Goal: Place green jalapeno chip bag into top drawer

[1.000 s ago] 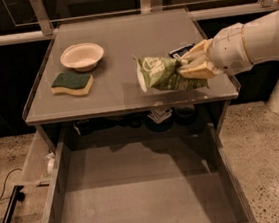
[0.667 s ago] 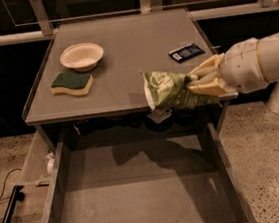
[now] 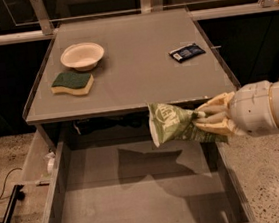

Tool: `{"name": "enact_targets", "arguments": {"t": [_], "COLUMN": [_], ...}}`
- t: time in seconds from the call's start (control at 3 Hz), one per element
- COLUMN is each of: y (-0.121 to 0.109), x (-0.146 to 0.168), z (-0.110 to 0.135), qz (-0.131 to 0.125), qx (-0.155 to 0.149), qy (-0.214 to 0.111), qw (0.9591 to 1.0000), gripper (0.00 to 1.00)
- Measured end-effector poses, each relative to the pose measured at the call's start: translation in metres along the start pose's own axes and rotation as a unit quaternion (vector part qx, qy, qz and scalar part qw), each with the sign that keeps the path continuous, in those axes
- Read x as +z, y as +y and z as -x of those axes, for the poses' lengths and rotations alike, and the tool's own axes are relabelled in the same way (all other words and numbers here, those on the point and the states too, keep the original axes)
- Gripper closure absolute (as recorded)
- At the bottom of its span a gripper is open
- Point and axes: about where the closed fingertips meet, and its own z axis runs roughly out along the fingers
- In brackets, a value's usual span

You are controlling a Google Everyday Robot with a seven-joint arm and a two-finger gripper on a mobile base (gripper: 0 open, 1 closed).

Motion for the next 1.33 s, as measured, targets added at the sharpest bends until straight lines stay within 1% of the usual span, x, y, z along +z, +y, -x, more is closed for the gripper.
{"name": "enact_targets", "arguments": {"t": [0.33,0.67,1.0,1.33], "y": [0.044,0.044,0.053,0.076], "x": [0.023,0.023,0.046,0.088], "z": [-0.034,-0.034,-0.042,-0.068], "qz": [0.010,0.010,0.029,0.054], "qx": [0.039,0.039,0.046,0.073], "qy": [0.007,0.007,0.008,0.006], "qw": [0.9992,0.9992,0.9985,0.9959], "gripper": [1.00,1.00,1.00,1.00]}}
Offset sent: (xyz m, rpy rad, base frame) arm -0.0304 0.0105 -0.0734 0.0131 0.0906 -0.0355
